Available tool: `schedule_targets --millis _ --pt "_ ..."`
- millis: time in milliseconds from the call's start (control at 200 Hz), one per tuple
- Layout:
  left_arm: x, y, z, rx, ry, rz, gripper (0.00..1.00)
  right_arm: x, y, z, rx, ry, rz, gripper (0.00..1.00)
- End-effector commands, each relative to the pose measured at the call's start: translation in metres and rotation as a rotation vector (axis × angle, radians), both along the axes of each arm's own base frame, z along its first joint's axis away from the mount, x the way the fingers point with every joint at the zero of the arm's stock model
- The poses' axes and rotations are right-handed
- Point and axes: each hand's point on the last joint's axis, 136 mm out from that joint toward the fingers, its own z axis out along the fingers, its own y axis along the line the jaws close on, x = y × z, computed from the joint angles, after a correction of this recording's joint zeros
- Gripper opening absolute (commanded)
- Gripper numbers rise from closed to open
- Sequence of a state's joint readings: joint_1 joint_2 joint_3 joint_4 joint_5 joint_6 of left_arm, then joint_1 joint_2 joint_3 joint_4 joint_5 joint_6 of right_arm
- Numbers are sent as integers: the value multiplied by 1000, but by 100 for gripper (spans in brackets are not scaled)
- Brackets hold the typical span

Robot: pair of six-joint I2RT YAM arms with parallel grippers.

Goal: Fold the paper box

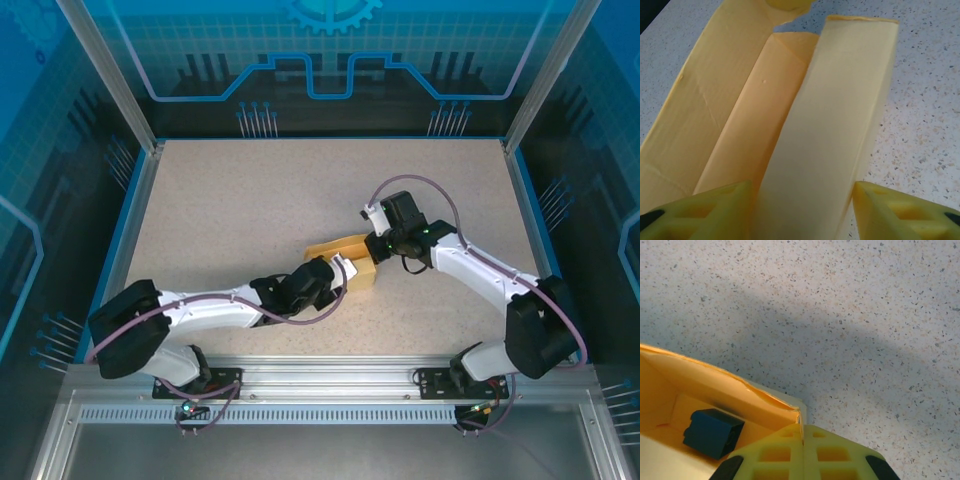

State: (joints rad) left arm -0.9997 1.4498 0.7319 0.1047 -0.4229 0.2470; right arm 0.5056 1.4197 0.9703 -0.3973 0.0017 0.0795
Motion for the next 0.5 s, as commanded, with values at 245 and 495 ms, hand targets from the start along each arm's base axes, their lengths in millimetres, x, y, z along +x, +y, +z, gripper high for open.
schedule_targets --millis 245,495 --pt "14 -8 1 11 -23 30 44 -20 9 8 35 40 17 6" --pt "15 -6 1 7 -16 28 39 -21 1 0 -7 38 3 6"
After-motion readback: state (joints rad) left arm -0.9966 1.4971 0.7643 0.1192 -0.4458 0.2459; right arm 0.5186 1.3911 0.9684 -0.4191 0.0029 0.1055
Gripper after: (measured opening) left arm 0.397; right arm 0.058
